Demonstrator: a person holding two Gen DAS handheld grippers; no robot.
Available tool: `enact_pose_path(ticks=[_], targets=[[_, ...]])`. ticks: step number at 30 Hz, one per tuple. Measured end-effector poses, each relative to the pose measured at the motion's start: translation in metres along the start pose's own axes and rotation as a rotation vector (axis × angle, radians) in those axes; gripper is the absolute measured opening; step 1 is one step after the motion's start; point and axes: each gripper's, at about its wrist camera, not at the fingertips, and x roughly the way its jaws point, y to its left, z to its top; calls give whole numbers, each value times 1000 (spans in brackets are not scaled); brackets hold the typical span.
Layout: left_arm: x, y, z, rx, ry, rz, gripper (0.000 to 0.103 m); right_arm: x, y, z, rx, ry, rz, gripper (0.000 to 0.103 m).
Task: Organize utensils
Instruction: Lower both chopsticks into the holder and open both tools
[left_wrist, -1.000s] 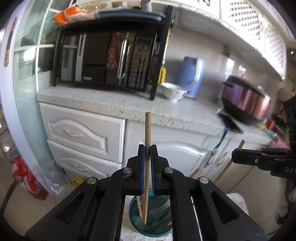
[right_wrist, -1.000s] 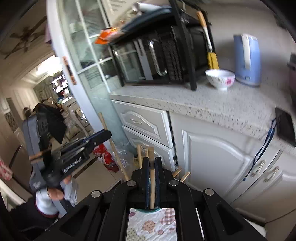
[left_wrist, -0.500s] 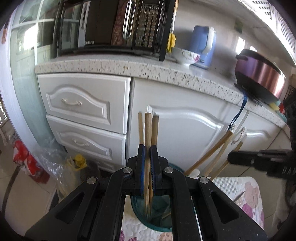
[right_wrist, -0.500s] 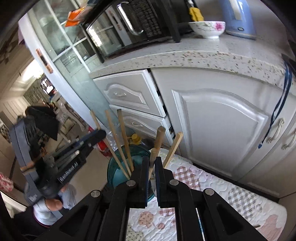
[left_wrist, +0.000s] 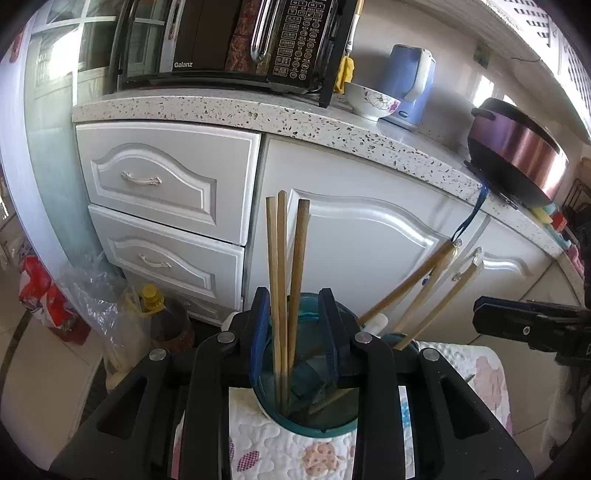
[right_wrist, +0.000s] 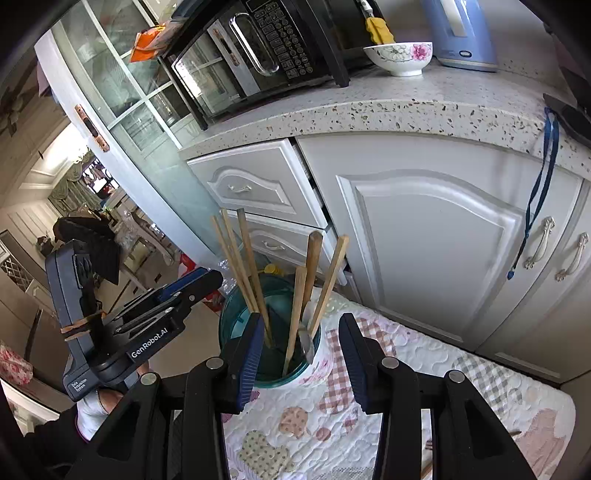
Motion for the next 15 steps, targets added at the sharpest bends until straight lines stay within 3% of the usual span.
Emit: enact_pose_path(ticks=[15], targets=[[-33,-29,-18,75,-16,-5,31,-14,5,-31,-32,25,-34,41]])
